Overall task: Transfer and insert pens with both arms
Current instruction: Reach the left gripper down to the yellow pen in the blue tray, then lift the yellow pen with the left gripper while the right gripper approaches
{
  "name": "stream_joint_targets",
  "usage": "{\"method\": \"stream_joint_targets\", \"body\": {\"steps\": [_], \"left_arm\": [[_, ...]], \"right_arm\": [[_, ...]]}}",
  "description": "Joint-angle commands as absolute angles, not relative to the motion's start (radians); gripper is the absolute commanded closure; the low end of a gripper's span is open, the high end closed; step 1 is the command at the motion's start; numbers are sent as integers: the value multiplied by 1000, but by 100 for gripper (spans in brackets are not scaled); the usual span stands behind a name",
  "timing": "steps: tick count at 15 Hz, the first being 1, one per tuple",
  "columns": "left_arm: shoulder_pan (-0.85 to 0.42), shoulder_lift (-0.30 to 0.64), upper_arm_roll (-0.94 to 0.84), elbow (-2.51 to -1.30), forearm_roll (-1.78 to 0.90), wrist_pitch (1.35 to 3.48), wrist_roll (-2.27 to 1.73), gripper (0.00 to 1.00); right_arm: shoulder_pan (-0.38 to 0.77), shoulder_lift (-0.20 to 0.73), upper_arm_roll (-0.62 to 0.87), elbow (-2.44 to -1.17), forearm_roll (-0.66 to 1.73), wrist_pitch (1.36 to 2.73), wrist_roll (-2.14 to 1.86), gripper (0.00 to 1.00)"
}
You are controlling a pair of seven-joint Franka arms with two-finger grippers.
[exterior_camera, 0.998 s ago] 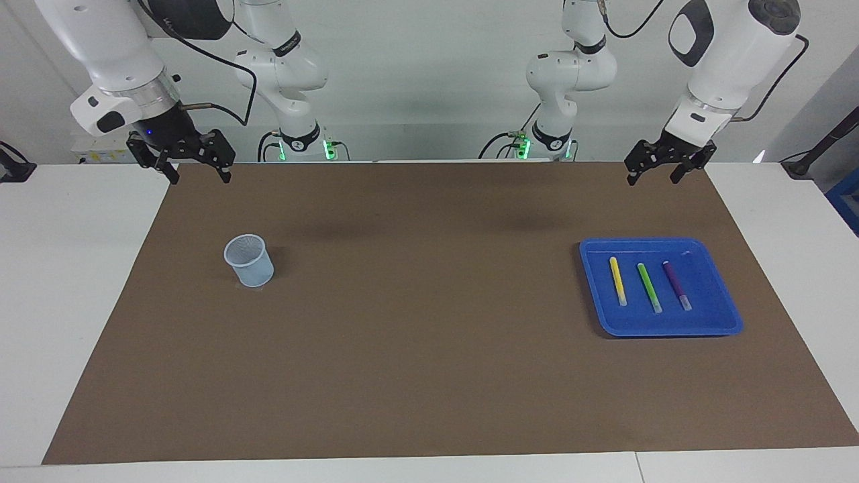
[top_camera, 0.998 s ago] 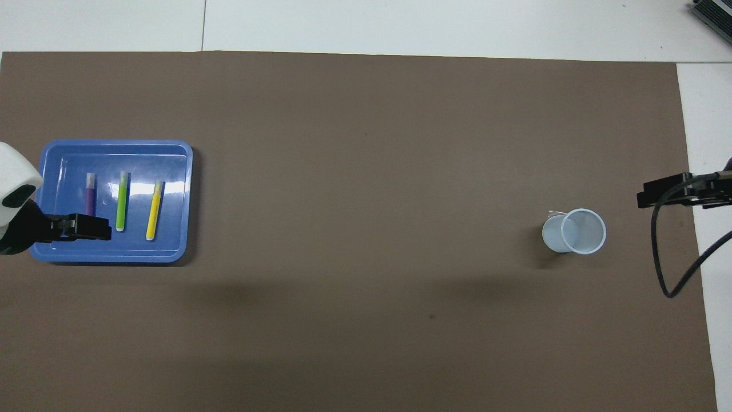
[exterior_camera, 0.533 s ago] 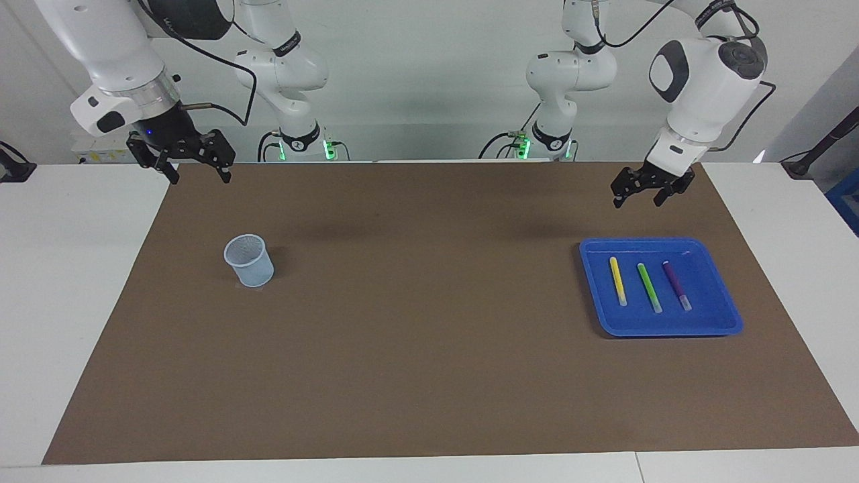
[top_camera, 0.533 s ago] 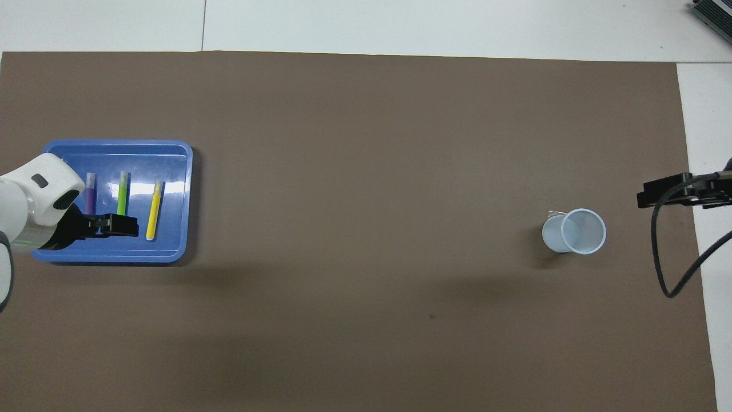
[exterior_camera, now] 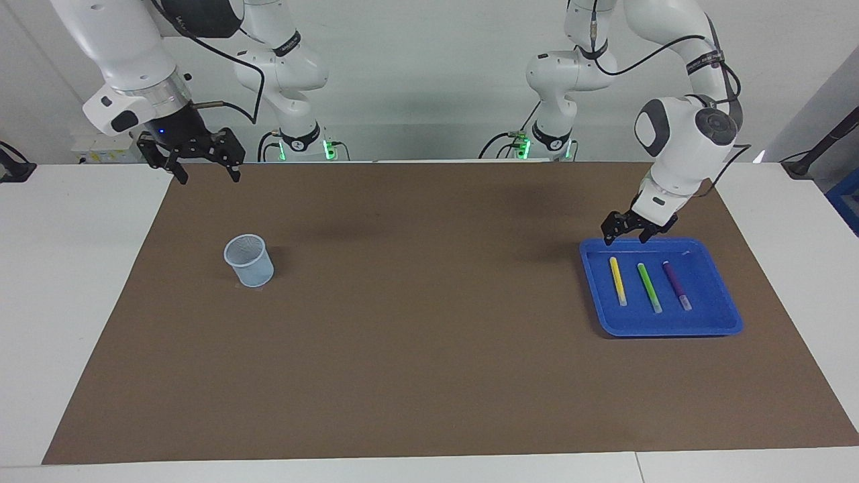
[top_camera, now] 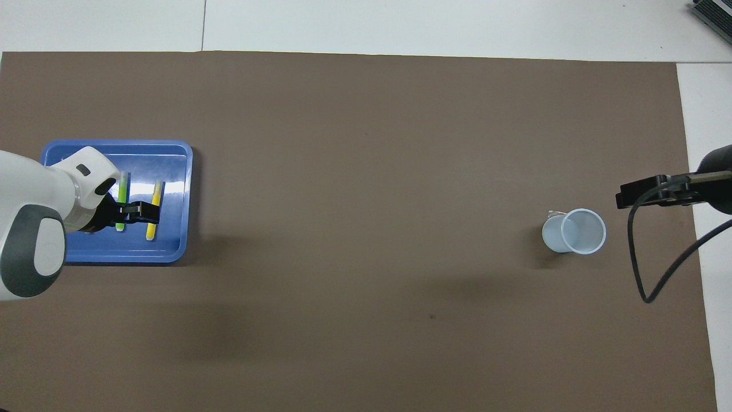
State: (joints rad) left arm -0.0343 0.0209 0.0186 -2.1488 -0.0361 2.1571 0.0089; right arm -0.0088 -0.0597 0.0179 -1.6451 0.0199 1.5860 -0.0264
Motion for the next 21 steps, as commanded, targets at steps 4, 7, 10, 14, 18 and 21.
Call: {"method": "stream_joint_targets", "body": {"steps": [4,7,10,14,18,21], "left_arm": [[-32,141,21,-2151,-67,2298,34,8],[-32,173,21,-2149,-86,2333,44,10],[-31,209,21,-2145,-86,2374,54,13],[-21,244,21,-2111,-124,2398,58,20],[-20,273,21,-2097,-130,2424,77,24],[-20,291,23,-2097,-130,2453,81,29]], "right_arm": [[-6,-84,18,-1690,150,1686,1,0],[29,-81,20,-1709,205,1703,92,0],[57,-84,20,-1772,323,1816,179,0],[132,-69,20,-1782,370,1922,282,0],[170,-64,20,-1813,419,1996,353,0],[201,-64,20,-1822,443,2029,426,0]]}}
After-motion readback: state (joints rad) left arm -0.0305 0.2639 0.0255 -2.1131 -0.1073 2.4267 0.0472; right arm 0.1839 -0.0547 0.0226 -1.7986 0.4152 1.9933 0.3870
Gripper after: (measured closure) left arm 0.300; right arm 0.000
